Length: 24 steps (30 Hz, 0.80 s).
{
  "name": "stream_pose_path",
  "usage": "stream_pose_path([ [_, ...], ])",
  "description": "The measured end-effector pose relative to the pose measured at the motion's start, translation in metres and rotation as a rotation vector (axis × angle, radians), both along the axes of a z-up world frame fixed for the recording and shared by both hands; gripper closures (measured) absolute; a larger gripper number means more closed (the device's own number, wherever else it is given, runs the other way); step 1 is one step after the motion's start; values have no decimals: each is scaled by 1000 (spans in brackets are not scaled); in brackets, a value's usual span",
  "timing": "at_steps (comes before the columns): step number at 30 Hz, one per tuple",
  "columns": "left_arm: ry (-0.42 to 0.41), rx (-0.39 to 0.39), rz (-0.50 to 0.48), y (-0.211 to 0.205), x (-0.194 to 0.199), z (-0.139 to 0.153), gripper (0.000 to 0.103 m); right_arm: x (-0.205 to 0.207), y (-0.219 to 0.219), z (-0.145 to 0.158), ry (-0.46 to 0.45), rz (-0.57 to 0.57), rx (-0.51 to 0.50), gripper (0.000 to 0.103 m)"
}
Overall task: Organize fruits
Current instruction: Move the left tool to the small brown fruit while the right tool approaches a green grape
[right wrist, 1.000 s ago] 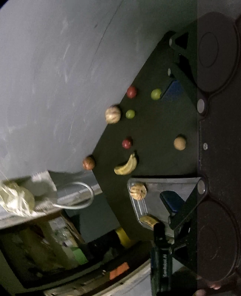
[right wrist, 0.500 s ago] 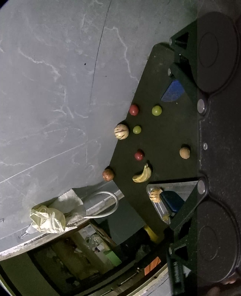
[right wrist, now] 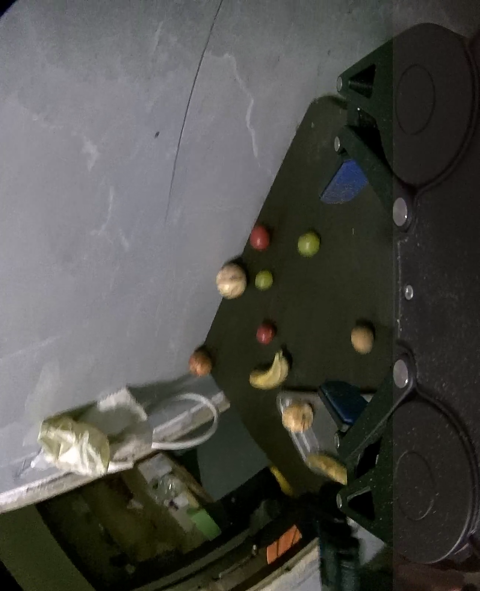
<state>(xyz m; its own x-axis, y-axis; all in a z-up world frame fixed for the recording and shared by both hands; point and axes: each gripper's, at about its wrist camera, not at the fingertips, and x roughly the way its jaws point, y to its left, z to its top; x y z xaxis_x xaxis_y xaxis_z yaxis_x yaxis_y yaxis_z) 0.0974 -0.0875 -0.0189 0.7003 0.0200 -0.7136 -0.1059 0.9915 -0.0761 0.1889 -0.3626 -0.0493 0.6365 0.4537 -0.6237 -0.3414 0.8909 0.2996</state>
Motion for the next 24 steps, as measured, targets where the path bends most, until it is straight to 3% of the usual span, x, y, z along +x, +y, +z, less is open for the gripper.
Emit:
stream_pose_path([
  [5, 34, -22, -48, -24, 15, -34, 2, 28, 2, -11, -1, 16, -70, 1],
  [9, 43, -25, -54, -44, 32, -60, 2, 53, 16, -32, 1, 93, -142, 3],
  [16, 80, -13, 12, -61, 56, -95, 11, 83, 41, -62, 15, 206, -221, 8],
  [24, 93, -13, 78, -66, 74, -111, 23, 101, 55, -80, 16, 273, -277, 18],
])
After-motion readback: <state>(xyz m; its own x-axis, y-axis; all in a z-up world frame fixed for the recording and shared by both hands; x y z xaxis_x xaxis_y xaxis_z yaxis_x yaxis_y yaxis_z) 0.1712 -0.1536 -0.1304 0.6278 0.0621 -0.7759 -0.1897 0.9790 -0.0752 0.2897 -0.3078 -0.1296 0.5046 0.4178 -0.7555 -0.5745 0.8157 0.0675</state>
